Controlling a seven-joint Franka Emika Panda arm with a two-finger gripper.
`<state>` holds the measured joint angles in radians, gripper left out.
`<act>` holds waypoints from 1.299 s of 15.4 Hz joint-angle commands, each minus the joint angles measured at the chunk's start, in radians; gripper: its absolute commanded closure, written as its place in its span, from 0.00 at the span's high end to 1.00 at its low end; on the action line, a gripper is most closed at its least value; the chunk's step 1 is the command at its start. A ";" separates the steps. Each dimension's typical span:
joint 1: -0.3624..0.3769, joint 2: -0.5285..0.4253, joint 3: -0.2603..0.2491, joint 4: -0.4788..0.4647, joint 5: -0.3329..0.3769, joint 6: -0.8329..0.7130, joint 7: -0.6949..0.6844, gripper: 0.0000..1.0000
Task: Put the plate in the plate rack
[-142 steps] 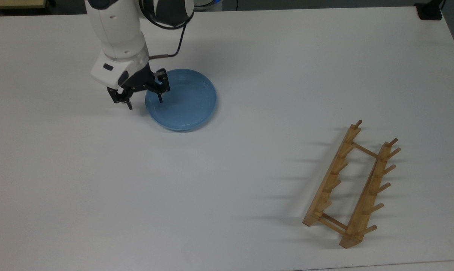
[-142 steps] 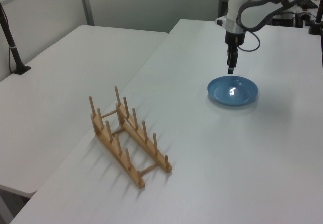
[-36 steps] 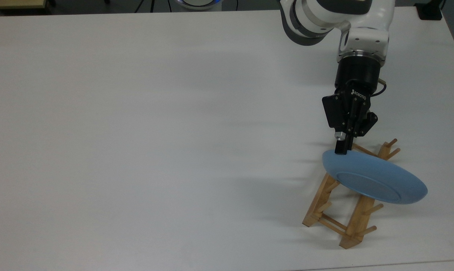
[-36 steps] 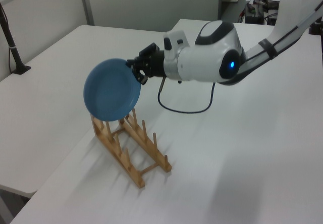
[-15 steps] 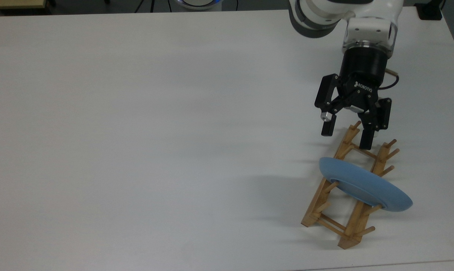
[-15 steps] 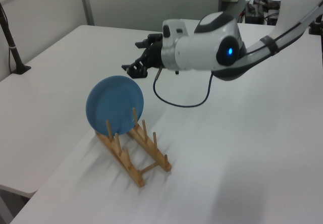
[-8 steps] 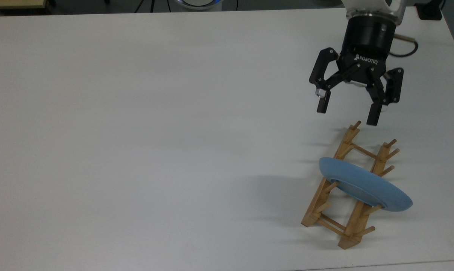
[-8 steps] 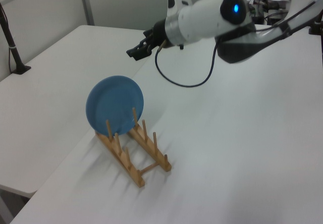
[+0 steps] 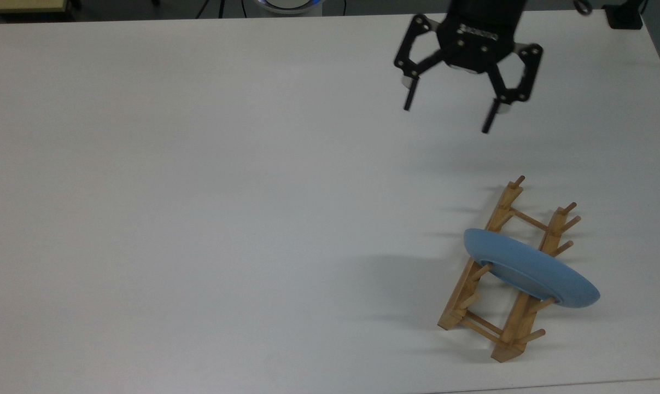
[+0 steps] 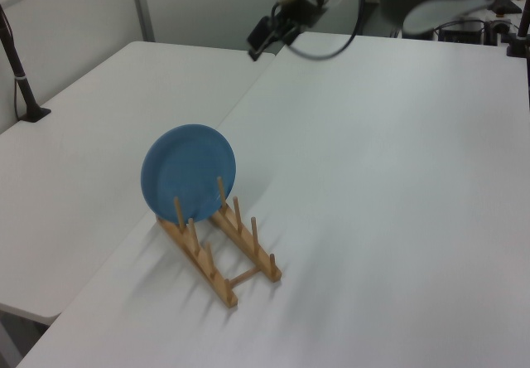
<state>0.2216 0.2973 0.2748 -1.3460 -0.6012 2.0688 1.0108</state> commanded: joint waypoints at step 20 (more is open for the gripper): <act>-0.476 -0.386 -0.146 -0.308 0.679 -0.285 -1.013 1.00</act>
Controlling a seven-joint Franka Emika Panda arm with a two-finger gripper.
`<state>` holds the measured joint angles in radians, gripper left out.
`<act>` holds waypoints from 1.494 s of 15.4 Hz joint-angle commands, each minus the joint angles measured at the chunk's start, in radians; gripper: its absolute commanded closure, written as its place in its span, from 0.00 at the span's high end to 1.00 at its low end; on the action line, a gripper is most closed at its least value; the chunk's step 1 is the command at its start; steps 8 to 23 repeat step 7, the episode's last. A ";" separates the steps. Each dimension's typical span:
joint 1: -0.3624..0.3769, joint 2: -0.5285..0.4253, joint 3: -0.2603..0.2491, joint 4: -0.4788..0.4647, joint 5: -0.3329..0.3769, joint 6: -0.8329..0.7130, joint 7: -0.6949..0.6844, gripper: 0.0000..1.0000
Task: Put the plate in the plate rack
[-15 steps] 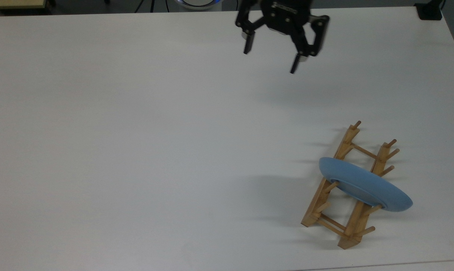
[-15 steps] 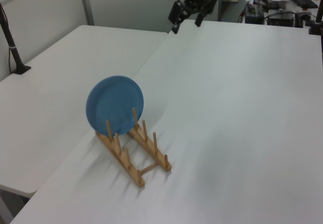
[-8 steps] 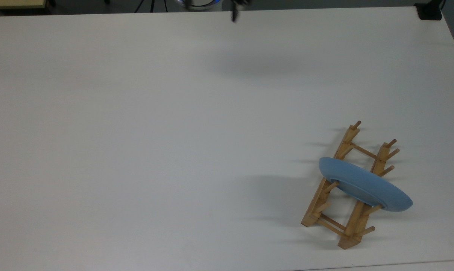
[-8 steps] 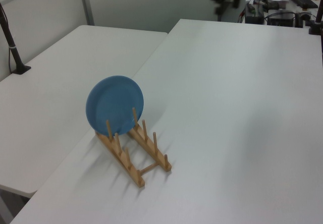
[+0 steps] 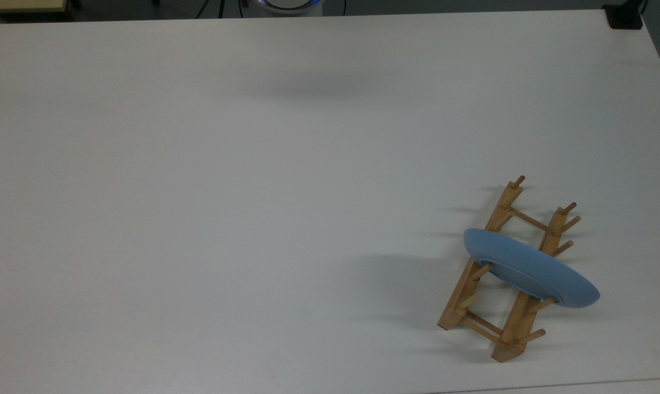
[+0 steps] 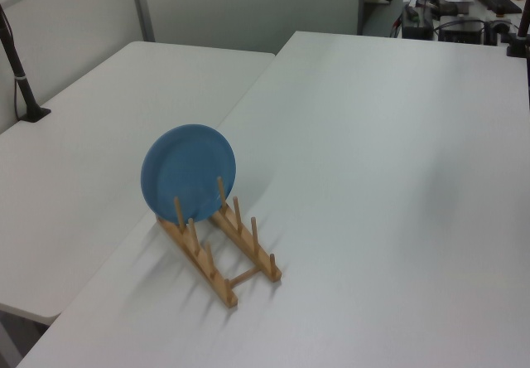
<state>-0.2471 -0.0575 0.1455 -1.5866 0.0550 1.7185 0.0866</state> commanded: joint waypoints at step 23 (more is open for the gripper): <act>-0.009 -0.025 -0.037 -0.056 0.046 0.029 -0.128 1.00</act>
